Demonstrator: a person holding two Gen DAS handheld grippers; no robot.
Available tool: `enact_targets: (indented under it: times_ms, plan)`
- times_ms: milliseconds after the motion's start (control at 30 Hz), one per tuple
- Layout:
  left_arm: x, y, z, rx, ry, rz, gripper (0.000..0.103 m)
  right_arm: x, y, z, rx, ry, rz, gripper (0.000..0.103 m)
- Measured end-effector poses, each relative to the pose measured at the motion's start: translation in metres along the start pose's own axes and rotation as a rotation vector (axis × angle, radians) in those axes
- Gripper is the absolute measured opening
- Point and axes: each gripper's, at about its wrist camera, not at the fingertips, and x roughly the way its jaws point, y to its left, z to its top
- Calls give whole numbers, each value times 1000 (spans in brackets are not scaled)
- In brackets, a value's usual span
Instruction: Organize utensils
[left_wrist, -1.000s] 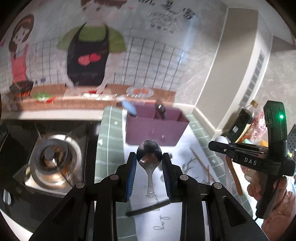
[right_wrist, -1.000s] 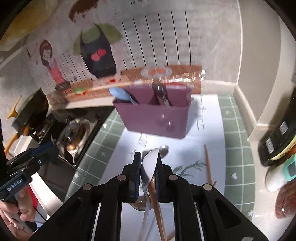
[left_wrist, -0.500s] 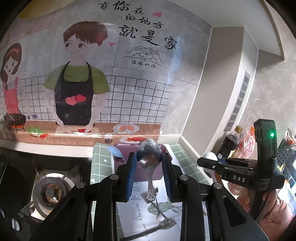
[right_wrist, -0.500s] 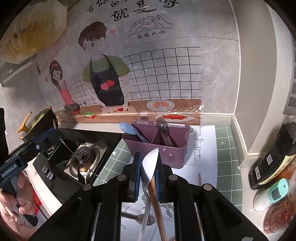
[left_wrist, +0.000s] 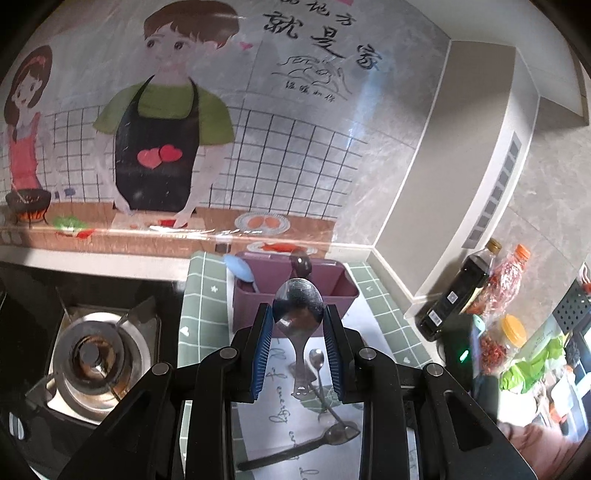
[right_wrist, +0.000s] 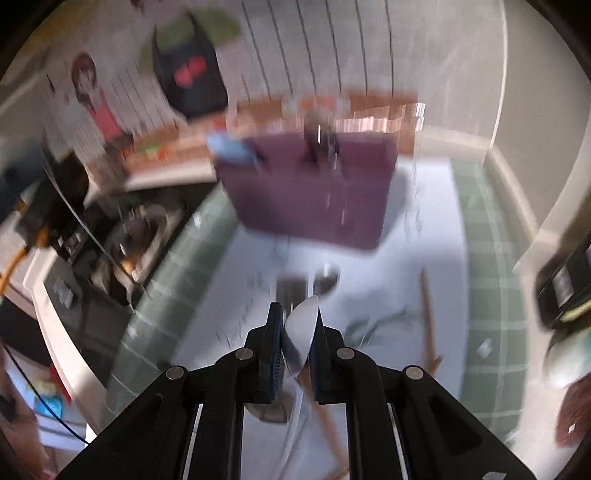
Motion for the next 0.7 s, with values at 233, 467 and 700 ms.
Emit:
enact_targets:
  times_ms: [233,467,700]
  plan:
    - [0,8,-5,-21,11,9,29,28,-1,-31,-30,85,11,14]
    - [-3,8,-6,-24,11,3,29,4,0,-28,-30,40,22,4]
    - [-5,6,-6,-18,14,-8,29,-20,2,-17,-93,15,-26,6]
